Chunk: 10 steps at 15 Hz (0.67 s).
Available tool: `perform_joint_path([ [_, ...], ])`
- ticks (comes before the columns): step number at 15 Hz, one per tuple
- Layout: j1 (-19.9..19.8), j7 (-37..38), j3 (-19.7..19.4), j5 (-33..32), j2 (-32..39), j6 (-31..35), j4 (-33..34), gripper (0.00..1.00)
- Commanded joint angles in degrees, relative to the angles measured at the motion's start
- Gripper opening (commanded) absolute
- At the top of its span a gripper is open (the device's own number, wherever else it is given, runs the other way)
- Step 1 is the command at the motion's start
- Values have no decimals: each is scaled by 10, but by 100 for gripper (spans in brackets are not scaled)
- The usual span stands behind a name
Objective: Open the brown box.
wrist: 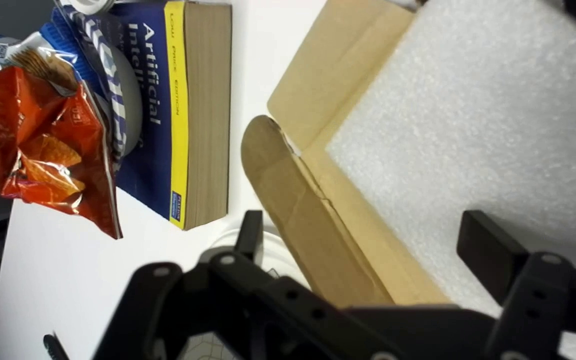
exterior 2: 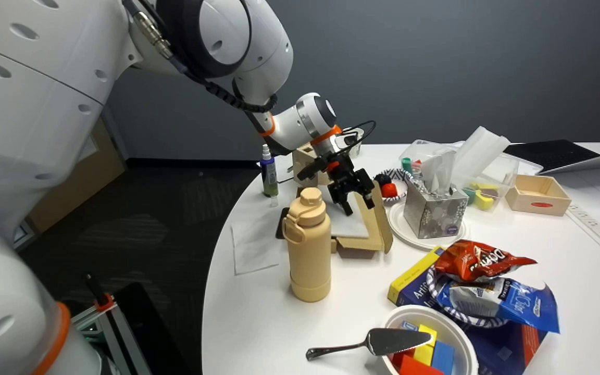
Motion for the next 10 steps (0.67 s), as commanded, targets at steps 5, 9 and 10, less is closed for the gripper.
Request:
perform_joint_path([
  [5, 19, 14, -6, 34, -90, 3, -44, 100],
  [9, 16, 12, -5, 64, -125, 9, -63, 100],
  [10, 17, 14, -6, 67, -132, 10, -67, 100],
])
